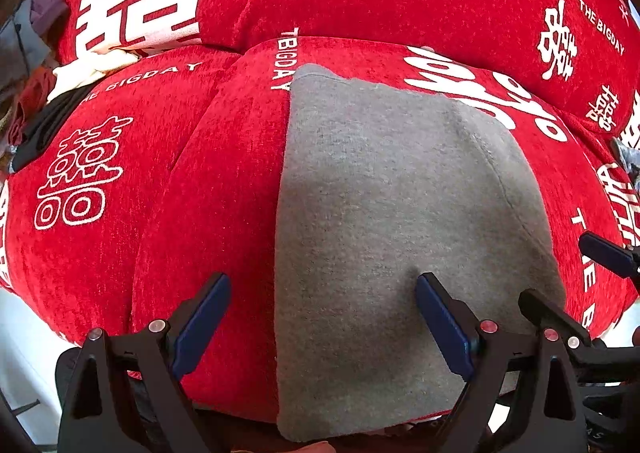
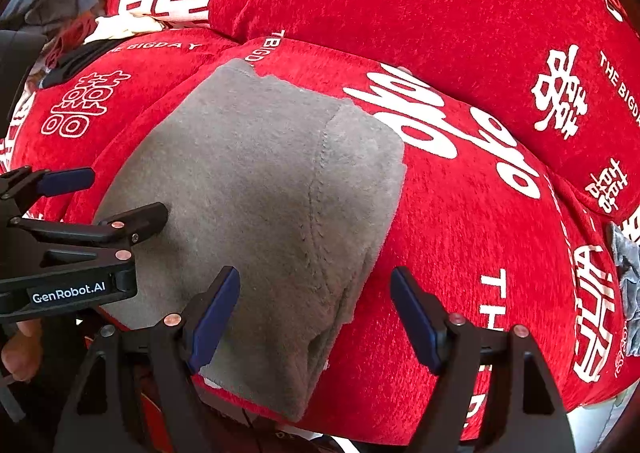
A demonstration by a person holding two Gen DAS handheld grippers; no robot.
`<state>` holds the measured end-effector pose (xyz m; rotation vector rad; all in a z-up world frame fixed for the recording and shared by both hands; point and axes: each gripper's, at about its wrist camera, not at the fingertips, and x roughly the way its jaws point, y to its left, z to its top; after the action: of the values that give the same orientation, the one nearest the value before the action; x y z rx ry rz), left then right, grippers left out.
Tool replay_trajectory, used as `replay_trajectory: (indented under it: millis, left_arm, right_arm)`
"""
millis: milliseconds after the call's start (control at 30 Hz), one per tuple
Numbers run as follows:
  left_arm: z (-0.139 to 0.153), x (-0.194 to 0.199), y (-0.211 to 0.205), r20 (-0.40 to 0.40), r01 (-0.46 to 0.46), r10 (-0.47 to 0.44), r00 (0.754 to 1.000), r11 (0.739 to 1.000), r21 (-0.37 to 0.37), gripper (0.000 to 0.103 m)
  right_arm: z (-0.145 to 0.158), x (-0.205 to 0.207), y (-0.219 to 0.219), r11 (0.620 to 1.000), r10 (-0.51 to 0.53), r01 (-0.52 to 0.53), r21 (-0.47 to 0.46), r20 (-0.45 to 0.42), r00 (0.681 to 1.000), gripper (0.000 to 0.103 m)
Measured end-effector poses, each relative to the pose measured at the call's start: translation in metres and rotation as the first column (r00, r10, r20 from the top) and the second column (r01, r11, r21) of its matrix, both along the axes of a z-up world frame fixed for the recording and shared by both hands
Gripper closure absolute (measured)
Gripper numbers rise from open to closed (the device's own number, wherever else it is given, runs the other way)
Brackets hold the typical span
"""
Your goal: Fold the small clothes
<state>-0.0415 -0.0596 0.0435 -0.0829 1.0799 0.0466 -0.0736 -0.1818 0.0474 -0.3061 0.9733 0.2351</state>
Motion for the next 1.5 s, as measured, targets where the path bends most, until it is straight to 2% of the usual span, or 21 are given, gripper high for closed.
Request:
replay_trajectory:
  millis: [367,1000,1500]
  left_arm:
    - [0.000,0.002,0.007,0.007,0.001,-0.001,1.000,1.000,-0.004,0.009]
    - [-0.003,0.004,0.028,0.008,-0.014,0.015,1.000,0.997,-0.077,0.009]
    - [-0.003,0.002,0.034,0.012,-0.022,0.023,1.000,0.997,-0.079,0.009]
  right_arm:
    - [0.001,0.004,0.012,1.000,0.007,-0.007,-0.028,-0.006,1.000,0.023]
    - [0.004,0.008,0.031,0.996,0.036,-0.036,-0.086,-0.007,0.999,0.023]
    - [0.005,0.006,0.037,0.994,0.047,-0.047,-0.095,-0.003,0.999,0.023]
